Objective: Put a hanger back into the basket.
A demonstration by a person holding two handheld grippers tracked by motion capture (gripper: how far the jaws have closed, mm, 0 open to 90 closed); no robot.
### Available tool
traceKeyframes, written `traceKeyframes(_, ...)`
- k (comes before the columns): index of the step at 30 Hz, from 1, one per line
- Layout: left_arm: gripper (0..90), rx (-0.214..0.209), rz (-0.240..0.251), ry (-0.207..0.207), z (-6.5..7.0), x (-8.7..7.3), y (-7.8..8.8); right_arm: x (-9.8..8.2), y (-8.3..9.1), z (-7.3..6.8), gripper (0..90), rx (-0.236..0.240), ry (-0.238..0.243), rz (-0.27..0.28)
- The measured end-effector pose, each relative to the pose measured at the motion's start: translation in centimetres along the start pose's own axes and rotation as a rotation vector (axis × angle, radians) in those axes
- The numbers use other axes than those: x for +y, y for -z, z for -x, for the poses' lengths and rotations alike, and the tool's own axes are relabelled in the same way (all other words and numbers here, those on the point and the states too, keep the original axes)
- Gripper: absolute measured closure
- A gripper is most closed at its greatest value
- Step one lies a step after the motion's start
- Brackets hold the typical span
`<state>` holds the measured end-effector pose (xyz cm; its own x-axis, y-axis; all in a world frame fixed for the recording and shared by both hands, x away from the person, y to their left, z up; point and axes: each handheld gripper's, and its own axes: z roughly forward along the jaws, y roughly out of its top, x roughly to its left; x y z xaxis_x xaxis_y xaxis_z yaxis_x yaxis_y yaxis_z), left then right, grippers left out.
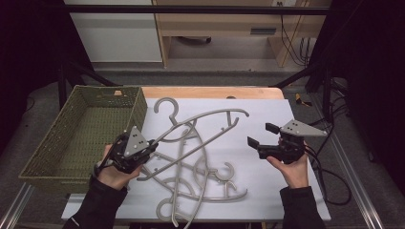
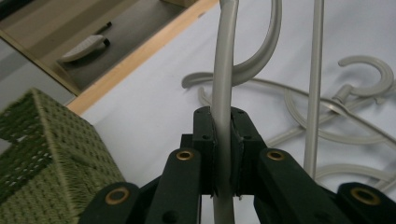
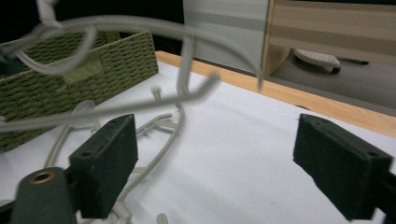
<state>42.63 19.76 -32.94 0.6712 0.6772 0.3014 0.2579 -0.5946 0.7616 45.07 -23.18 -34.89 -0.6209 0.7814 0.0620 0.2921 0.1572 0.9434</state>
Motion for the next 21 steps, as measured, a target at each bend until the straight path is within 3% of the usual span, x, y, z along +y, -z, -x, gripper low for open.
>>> traceKeyframes(4, 82.6, 0.024, 0.042, 0.020, -1.2, 1.0, 1.8, -0.5, 0.0, 0.1, 9.2, -0.027, -0.007, -0.002)
traceKeyframes(9, 82.5, 0.052, 0.055, 0.029, -3.1, 2.0, 3.5, -1.1, 0.2, 0.4, 7.0, -0.034, -0.022, 0.001)
traceKeyframes(14, 82.5, 0.063, 0.065, 0.049, -5.3, 2.4, 4.3, -1.6, 0.3, 0.5, 6.9, -0.036, -0.046, 0.004)
traceKeyframes(21, 82.5, 0.074, 0.063, 0.092, -9.0, 2.2, 4.8, -1.9, 0.3, 0.7, 6.9, -0.035, -0.041, -0.007)
